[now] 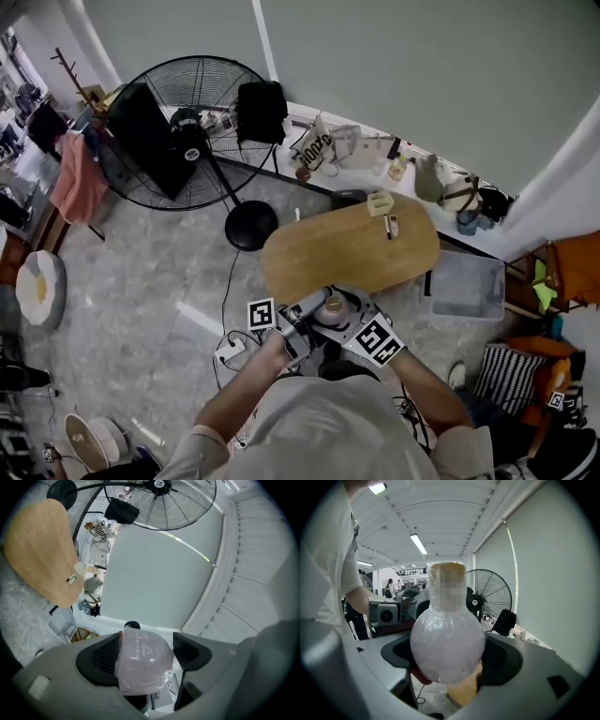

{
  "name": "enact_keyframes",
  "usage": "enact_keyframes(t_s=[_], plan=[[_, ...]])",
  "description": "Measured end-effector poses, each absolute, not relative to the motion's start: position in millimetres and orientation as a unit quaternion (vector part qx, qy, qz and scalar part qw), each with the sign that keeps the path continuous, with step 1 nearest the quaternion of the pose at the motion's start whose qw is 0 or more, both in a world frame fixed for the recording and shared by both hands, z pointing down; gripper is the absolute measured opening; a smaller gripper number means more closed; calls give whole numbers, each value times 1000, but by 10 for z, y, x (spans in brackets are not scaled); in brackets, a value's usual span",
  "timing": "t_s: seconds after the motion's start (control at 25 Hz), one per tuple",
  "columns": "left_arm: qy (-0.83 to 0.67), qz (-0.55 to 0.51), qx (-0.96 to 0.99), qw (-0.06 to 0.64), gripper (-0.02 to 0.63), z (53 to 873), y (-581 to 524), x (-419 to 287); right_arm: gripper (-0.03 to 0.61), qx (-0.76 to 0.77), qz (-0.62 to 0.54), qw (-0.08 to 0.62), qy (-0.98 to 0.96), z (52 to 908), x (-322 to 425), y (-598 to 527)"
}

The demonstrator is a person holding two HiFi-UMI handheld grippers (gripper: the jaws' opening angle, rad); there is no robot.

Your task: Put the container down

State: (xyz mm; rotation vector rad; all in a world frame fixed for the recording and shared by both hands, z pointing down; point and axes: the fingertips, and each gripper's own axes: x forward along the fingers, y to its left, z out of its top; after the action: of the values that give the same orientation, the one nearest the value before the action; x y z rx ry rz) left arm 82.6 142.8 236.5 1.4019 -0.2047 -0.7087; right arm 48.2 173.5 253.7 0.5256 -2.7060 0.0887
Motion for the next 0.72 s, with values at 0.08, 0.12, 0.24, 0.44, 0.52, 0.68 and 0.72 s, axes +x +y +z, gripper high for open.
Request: enact_keyframes(t_s=[0.08,0.12,0.24,0.44,0.52,0.68,0.72], plan=[[-99,-322,625,705,356,2406,1220,891,397,180,37,193,-964,2575,549,1534],[-102,-323,623,705,356,2428,1131,918,397,177,40,194,-964,2593,578,1449],[-106,-323,623,704,356,2481,919,971,397,174,42,194,-964,2631,633,1243],[-108,-318,628,702,356,2541,740,1002,396,175,36,185,-966,2689,665,1057],[-108,-318,624,705,356,2589,673,996,396,176,40,182,-967,2740,655,989],[-104,-321,613,714,356,2758,463,940,396,178,55,184,-965,2911,597,783],[-103,-321,608,719,356,2805,405,921,396,177,61,185,-965,2961,576,724]])
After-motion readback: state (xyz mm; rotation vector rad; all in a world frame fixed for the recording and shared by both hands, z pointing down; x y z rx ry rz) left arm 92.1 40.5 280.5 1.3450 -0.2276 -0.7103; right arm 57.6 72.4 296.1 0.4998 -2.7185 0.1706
